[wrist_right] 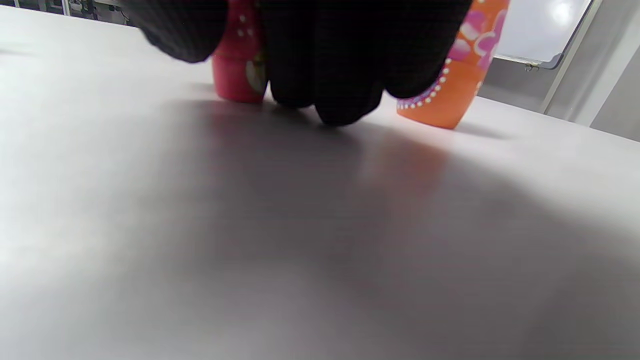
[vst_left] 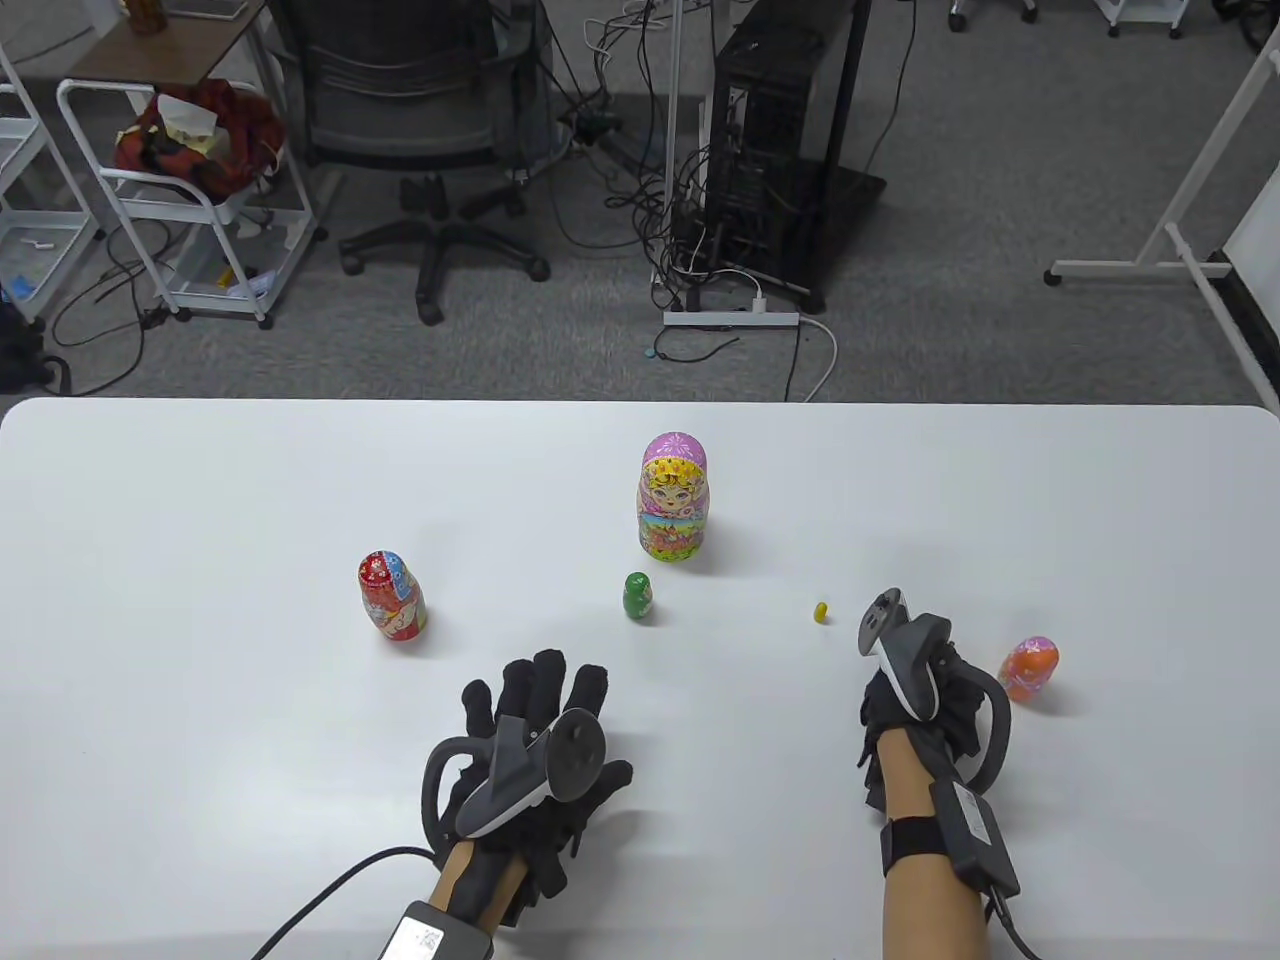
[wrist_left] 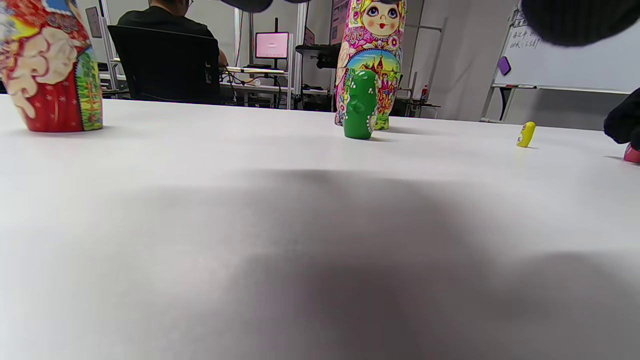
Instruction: Nest individual Russian dolls into a nested set
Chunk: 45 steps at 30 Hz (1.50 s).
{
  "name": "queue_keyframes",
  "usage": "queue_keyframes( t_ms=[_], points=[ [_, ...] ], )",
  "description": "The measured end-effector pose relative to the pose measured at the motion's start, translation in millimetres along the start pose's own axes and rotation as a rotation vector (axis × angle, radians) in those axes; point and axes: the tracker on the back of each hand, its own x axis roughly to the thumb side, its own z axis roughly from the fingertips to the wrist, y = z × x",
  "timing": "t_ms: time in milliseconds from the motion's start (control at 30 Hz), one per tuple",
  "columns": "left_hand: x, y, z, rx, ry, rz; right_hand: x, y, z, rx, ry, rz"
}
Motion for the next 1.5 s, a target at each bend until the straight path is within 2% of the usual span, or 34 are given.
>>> queue_keyframes(
  t_ms=[133,167,233,433,500,667,767,933,1033,1233,1500],
  points=[
    [-0.3,-0.9,-0.4,0.005,-0.001,0.008,0.5,-5.9,5.0,-0.016,-0.051,-0.001],
    [-0.5,-1.2,-0.4,0.008,0.003,0.009,0.7,-8.9,8.2,-0.026,-0.065,-0.044],
    [-0.3,0.3,0.2,0.024,0.005,0.018,7.0,-19.2,19.3,0.026,-0.166,-0.157],
    [4.6,4.9,3.0,0.052,-0.019,0.070,51.6,-52.9,89.8,0.044,-0.562,-0.427],
    [5.8,8.4,4.7,0.096,-0.026,0.097,66.1,-59.1,114.0,0.042,-0.680,-0.472],
    [5.2,13.7,10.2,0.194,-0.052,0.241,85.3,-55.6,166.4,0.062,-0.921,-0.575],
    [5.4,17.1,13.6,0.284,-0.075,0.311,79.6,-54.7,175.0,-0.012,-0.914,-0.636],
    [7.4,21.0,17.2,0.292,-0.102,0.341,67.7,-54.2,169.2,0.064,-0.932,-0.777],
    [7.4,20.0,17.4,0.327,-0.103,0.312,68.2,-55.0,170.1,0.057,-0.940,-0.749],
    [3.8,15.5,13.8,0.272,-0.089,0.305,72.4,-49.1,171.6,0.092,-0.947,-0.733],
    [2.8,18.3,14.5,0.306,-0.087,0.275,72.4,-49.9,174.4,0.091,-0.971,-0.753]
  ],
)
